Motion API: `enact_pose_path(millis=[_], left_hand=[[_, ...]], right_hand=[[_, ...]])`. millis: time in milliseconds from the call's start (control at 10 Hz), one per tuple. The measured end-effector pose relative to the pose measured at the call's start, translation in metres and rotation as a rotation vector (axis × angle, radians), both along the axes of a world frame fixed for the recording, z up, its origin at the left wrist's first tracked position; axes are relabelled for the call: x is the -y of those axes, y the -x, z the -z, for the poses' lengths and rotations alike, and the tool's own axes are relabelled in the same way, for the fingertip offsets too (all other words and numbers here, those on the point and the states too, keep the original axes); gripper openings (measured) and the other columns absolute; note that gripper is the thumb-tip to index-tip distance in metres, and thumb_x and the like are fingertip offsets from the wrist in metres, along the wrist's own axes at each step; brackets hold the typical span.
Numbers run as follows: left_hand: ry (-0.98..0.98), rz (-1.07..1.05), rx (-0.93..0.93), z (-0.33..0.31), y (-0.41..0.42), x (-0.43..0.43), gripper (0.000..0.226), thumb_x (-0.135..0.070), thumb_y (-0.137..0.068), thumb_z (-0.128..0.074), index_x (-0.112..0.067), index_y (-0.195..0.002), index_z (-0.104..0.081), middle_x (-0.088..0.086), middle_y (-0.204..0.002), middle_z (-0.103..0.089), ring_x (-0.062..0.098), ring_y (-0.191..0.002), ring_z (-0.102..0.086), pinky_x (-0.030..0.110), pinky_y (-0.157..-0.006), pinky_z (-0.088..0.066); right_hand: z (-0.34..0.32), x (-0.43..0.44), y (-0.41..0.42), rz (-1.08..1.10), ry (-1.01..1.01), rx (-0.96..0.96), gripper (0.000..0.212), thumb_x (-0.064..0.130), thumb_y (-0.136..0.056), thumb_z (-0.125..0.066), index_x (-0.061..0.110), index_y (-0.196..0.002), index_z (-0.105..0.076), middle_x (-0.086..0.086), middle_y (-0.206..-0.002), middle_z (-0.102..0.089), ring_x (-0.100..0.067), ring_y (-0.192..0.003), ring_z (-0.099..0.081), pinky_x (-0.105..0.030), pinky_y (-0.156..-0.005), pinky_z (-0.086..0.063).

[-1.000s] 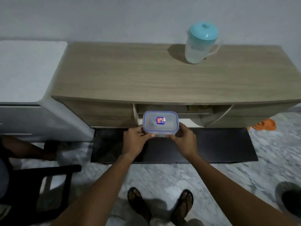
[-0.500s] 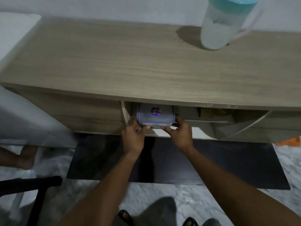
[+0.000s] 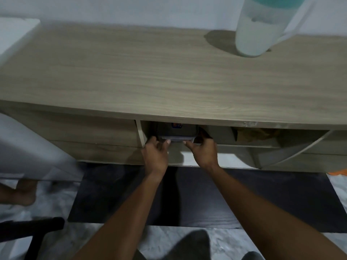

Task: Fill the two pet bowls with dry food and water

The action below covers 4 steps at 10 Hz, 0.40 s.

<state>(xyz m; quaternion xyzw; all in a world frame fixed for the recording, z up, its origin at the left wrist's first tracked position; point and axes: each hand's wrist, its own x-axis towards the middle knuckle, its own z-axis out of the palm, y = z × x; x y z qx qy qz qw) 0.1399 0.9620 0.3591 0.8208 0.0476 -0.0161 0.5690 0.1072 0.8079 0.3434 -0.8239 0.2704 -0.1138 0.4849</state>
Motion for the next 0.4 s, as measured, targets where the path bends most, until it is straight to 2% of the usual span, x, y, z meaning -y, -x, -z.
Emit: enact_pose_path(millis=[100,200,300,400], left_hand=[[-0.030,0.021,-0.009,-0.004,0.003,-0.002,0.040,-0.023,-0.087,-0.074,-0.026,-0.064,-0.040,-0.007,-0.063,-0.051,0.012,-0.062,-0.051,0.024,-0.060,-0.036],[-0.075,0.062,-0.064,-0.017,0.011,-0.007,0.023,-0.028,-0.087,-0.074,-0.014,-0.088,-0.056,0.008,-0.093,-0.069,0.025,-0.094,-0.065,0.024,-0.075,-0.045],[-0.091,0.106,-0.146,-0.039,0.025,-0.017,0.067,-0.034,-0.086,-0.073,-0.010,-0.142,-0.046,0.012,-0.140,-0.056,0.026,-0.131,-0.051,0.028,-0.099,-0.044],[-0.135,0.133,-0.180,-0.077,0.050,-0.029,0.078,-0.044,-0.085,-0.072,-0.017,-0.150,-0.037,0.012,-0.147,-0.049,0.025,-0.136,-0.045,0.036,-0.108,-0.042]], right_hand=[[0.000,-0.003,0.002,0.020,0.002,-0.025,0.057,0.039,-0.077,-0.086,0.018,-0.125,-0.065,-0.004,-0.105,-0.074,-0.023,-0.097,-0.067,-0.034,-0.087,-0.055],[-0.012,-0.009,0.013,0.027,-0.020,-0.109,0.071,0.045,-0.078,-0.084,0.015,-0.138,-0.060,-0.007,-0.127,-0.071,-0.026,-0.119,-0.064,-0.032,-0.098,-0.051],[-0.035,-0.015,0.032,0.008,-0.037,-0.130,0.086,0.049,-0.078,-0.083,0.016,-0.150,-0.049,-0.007,-0.143,-0.062,-0.027,-0.134,-0.056,-0.037,-0.107,-0.048],[-0.075,-0.022,0.059,-0.014,-0.076,-0.156,0.085,0.047,-0.079,-0.083,0.014,-0.149,-0.050,-0.007,-0.145,-0.060,-0.026,-0.134,-0.055,-0.039,-0.106,-0.048]])
